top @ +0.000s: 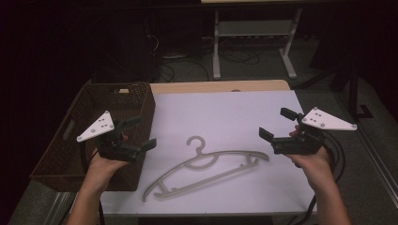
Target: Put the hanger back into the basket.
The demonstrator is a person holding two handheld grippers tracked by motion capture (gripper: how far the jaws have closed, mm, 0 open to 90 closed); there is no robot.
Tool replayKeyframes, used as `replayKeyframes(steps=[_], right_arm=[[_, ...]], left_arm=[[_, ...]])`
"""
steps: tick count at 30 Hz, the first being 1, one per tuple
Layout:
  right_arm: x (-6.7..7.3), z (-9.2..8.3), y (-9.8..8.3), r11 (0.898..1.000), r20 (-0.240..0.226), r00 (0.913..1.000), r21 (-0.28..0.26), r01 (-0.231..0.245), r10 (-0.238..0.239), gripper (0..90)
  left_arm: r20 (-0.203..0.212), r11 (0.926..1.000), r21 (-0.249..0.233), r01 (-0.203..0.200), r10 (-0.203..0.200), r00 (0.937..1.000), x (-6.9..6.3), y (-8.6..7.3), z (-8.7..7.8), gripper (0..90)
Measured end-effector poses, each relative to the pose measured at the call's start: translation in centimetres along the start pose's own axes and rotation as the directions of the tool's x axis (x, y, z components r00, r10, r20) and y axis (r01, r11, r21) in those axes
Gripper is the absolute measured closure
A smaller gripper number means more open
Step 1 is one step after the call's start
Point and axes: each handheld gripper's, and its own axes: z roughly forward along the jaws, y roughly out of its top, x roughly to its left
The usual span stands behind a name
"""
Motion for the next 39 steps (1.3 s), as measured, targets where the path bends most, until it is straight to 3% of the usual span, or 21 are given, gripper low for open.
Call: replayKeyframes(steps=[10,18,32,35,39], right_arm=[[0.0,0.5,-0.3,0.999,-0.004,1.0000,0.041,0.006,-0.006,0.0],[-0.3,0.8,-0.7,0.997,-0.005,1.0000,0.074,-0.003,0.004,0.0],[-0.4,0.8,-0.9,0.997,-0.010,0.9999,0.083,0.000,0.001,0.0],[-0.4,0.9,-1.0,0.995,-0.013,0.9999,0.097,0.000,0.002,0.0],[-0.5,1.2,-1.3,0.991,-0.014,0.9999,0.134,0.002,-0.001,0.0]], left_arm=[[0.002,0.9988,0.047,-0.012,0.012,0.9999,-0.9,0.6,1.0,0.0],[0.026,0.9945,0.099,-0.033,0.031,0.9992,-2.1,0.6,2.8,0.0],[0.072,0.9739,0.222,-0.050,0.035,0.9968,-3.1,-1.6,6.7,6.1],[0.087,0.9614,0.269,-0.059,0.037,0.9956,-3.4,-2.4,7.9,6.5],[0.114,0.9560,0.287,-0.063,0.031,0.9930,-3.7,-3.2,8.8,6.5]])
